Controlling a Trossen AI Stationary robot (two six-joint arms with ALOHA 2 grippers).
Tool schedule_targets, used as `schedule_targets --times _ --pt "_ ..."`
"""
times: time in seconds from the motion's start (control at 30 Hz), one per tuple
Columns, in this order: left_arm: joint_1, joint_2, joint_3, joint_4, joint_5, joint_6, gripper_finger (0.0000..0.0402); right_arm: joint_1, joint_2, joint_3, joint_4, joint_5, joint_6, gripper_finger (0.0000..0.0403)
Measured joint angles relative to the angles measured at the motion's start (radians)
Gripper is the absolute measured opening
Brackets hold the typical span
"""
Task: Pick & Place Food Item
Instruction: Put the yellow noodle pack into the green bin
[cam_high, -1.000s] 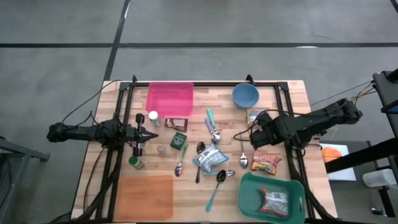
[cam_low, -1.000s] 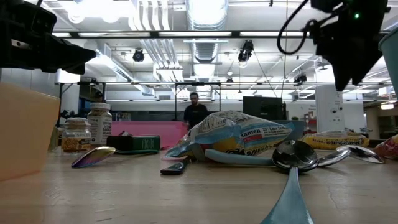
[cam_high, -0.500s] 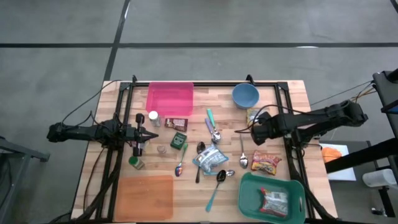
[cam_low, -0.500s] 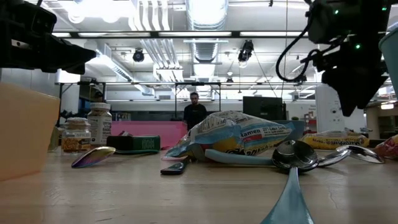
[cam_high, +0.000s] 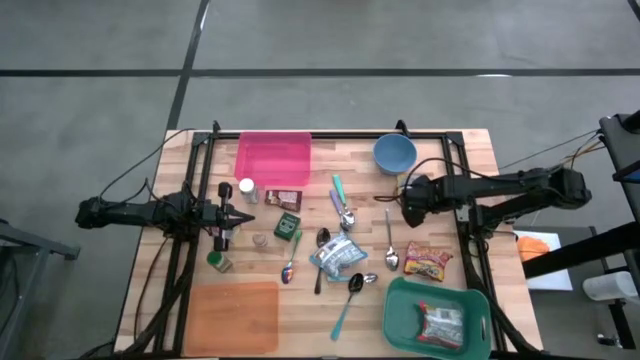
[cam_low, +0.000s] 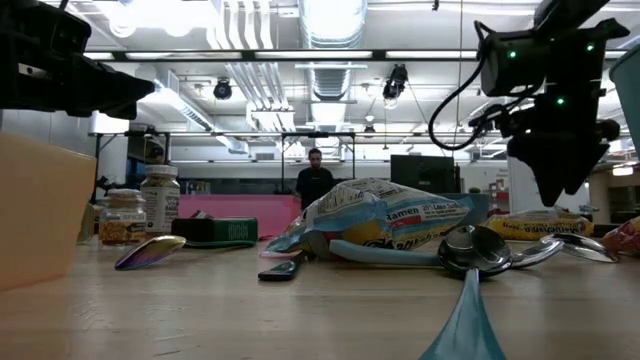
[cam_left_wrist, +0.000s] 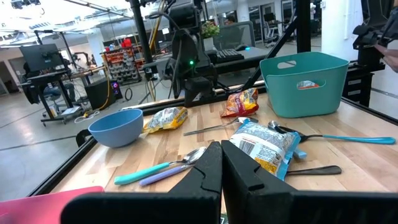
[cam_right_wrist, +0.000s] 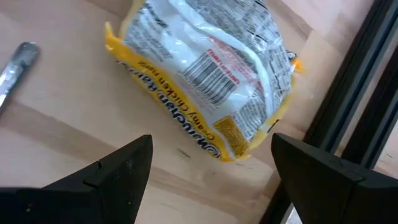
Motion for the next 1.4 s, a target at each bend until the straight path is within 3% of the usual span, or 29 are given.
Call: schedule_targets --times 0.27,0.8,1.1,1.4 --pt "0.000 0.000 0.000 0.000 0.000 0.000 0.0000 -0.097 0.001 -0.011 0.010 -0.083 -0.094 0.0325" --pt "0.000 0.000 0.000 0.000 0.000 0.000 0.0000 -0.236 0.006 -0.111 0.137 -0.112 -0.191 0.0325" --pt "0.000 0.000 0.000 0.000 0.000 0.000 0.0000 -0.276 0.005 -0.178 0.257 -0.138 -0.231 0.0325" --pt "0.000 0.000 0.000 0.000 0.000 0.000 0.0000 -0.278 0.005 -0.179 0.264 -0.139 -0.227 0.0325"
